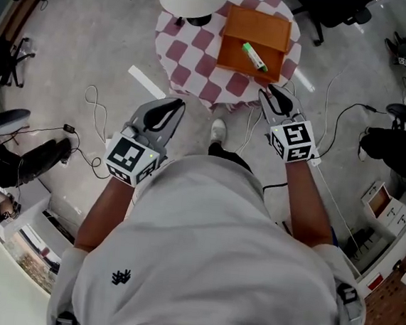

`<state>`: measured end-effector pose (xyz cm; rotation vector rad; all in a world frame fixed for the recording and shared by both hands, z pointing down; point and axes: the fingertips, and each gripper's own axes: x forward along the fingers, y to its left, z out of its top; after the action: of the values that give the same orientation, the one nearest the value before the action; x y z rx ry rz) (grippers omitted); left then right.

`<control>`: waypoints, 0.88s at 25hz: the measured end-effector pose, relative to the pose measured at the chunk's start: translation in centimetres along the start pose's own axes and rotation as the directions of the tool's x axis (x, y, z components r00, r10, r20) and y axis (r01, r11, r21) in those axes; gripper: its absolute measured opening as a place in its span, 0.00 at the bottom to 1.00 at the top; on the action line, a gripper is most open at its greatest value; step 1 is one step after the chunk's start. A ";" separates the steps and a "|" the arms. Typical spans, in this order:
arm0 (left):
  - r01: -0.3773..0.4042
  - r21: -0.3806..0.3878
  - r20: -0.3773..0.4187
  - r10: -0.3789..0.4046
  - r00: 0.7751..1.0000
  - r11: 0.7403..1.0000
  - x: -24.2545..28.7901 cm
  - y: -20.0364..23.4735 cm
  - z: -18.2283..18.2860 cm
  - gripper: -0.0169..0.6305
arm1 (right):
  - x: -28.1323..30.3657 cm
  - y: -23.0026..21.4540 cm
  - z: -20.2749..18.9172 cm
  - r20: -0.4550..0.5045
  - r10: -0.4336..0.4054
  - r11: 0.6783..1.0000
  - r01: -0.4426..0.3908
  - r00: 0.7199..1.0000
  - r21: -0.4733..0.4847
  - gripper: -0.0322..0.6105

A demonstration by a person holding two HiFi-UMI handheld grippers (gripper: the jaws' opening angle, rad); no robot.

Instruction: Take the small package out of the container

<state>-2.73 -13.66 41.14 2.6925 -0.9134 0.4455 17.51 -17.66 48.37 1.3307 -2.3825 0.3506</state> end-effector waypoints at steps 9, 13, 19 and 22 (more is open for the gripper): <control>-0.078 -0.027 -0.008 0.078 0.997 0.997 3.0 0.9 1.1 0.12 | 5.1 -4.7 -2.7 -0.066 0.049 0.998 -0.051 0.997 -0.025 0.19; -0.091 -0.040 -0.010 0.091 0.996 0.995 3.5 1.3 1.2 0.12 | 7.3 -6.2 -4.7 -0.116 0.049 0.998 -0.054 0.992 -0.043 0.20; -0.110 -0.041 -0.027 0.109 0.994 0.993 4.3 2.4 1.7 0.12 | 10.4 -8.5 -7.6 -0.193 0.038 0.998 -0.048 0.980 -0.047 0.20; -0.129 -0.036 -0.025 0.128 0.991 0.991 4.5 3.0 1.9 0.12 | 11.8 -8.9 -8.3 -0.214 0.044 0.997 -0.057 0.976 -0.057 0.21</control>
<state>-0.79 -19.07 41.48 2.5991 -1.0817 0.4789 21.24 -27.93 61.31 1.1447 -2.2334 0.4072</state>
